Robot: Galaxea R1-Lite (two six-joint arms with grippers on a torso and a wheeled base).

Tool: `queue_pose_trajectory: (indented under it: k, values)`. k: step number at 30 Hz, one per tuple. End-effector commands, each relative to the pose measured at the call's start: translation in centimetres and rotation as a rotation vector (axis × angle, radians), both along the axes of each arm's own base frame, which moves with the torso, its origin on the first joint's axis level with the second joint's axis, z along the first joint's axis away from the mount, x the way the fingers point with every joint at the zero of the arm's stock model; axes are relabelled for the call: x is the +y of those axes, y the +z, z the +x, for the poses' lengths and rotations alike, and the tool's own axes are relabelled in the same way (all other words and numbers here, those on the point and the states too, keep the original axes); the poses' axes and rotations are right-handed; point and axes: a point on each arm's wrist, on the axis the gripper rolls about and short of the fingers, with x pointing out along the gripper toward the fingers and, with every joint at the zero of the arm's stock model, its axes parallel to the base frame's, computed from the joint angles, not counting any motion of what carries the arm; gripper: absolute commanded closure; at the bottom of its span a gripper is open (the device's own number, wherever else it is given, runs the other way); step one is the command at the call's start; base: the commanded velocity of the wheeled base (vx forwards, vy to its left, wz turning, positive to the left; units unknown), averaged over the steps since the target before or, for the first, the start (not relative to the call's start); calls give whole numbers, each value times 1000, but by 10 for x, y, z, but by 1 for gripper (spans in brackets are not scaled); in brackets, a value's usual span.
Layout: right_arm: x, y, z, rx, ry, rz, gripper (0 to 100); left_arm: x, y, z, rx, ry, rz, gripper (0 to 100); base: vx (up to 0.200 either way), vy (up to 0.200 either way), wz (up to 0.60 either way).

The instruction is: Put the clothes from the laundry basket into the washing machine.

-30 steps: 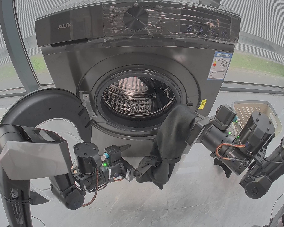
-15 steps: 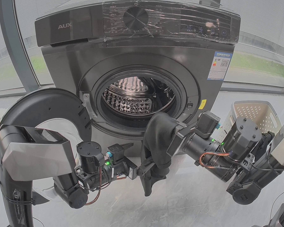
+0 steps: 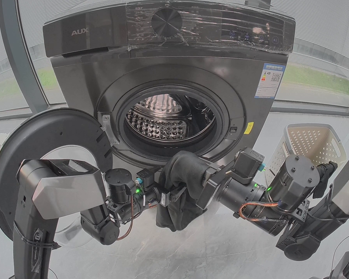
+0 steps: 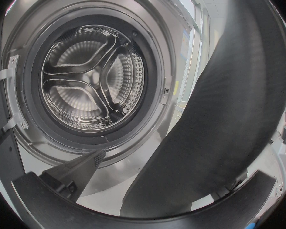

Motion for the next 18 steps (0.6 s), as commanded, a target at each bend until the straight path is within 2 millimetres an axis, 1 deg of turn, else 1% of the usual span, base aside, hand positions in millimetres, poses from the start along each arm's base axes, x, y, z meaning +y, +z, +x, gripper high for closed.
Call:
queue_pose_trajectory:
  k: [1, 2, 3, 6, 9, 10, 13, 14, 16, 18]
  values:
    - [-1, -1, -6, 8, 10, -7, 100, 1, -17, 14, 4, 28, 5, 0, 0, 0, 0]
    - [-2, -2, -7, 12, 10, -11, 100, 0, -19, 14, 4, 26, 5, 0, 0, 0, 0]
    - [-3, -2, -7, 12, 9, -11, 100, -1, -20, 15, 3, 28, 6, 100, 0, 0, 0]
    - [-6, -3, -3, 12, -10, -15, 100, -3, -18, 16, -8, 26, 4, 100, 0, 0, 0]
    - [-9, -6, 1, 9, -32, -32, 100, -1, -15, 16, -11, 30, 2, 100, 0, 0, 0]
    - [-18, -8, 12, 1, -80, -53, 100, 0, -9, 15, -22, 32, -3, 100, 0, 0, 0]
    - [-28, -12, 23, 8, -127, -65, 100, 7, 9, 7, -34, 32, -10, 100, 0, 0, 0]
    - [-29, -12, 24, 7, -133, -66, 100, 8, 11, 6, -35, 30, -9, 100, 0, 0, 0]
    - [-34, -14, 27, 12, -153, -70, 100, 11, 21, -1, -42, 29, -15, 100, 0, 0, 0]
    - [-43, -21, 27, 36, -173, -100, 100, 16, 34, -10, -49, 28, -24, 100, 0, 0, 0]
